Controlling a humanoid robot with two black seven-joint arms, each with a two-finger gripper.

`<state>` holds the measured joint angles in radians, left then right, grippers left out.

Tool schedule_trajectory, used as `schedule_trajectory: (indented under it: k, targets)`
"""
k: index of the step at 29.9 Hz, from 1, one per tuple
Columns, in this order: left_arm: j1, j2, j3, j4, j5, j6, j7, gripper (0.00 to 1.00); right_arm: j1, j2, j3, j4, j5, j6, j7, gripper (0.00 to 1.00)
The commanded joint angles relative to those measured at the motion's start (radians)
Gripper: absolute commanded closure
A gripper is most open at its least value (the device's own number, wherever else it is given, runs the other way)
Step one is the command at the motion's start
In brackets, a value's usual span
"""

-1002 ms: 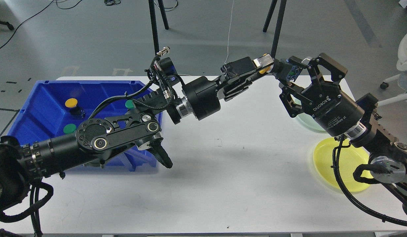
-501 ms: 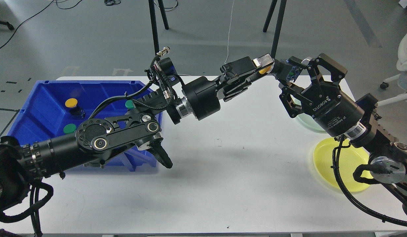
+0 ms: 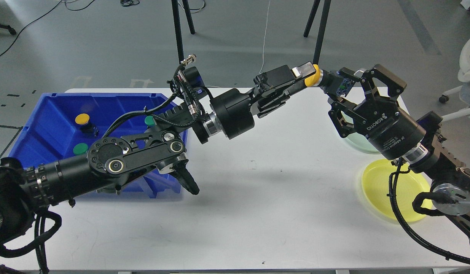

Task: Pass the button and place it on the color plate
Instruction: 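Carry the button with the right gripper down to the yellow plate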

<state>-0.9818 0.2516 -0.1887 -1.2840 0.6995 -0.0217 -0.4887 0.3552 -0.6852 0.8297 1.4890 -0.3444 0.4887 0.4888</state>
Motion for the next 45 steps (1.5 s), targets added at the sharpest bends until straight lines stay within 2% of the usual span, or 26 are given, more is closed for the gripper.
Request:
schedule_trajectory:
  k: [1,7,14,23,32,38,45]
  targets:
    - [0.0,0.0,0.0,0.0,0.0,0.0,0.0,0.38,-0.024,-0.014,0.031,-0.007,0.027,0.0,0.0,0.77]
    - [0.0,0.0,0.0,0.0,0.0,0.0,0.0,0.38,-0.113,-0.034,0.136,-0.042,0.044,0.0,0.0,0.77]
    - [0.0,0.002,0.0,0.0,-0.002,0.0,0.0,0.37,-0.271,-0.034,0.193,-0.093,0.208,0.0,0.0,0.77]
    - [0.0,0.0,0.0,0.0,-0.002,0.0,0.0,0.36,-0.446,0.009,0.189,-0.283,0.318,0.0,0.0,0.78]
    - [0.002,0.0,0.0,0.0,-0.002,-0.001,0.0,0.36,-0.496,0.064,0.17,-0.363,0.433,0.0,0.0,0.79]
    - [0.002,0.0,0.0,0.0,-0.002,-0.001,0.0,0.36,-0.502,0.118,0.143,-0.366,0.45,0.0,0.0,0.79]
    - [0.002,0.0,0.0,0.0,-0.003,-0.001,0.0,0.36,-0.501,0.168,0.115,-0.366,0.608,0.0,0.0,0.79]
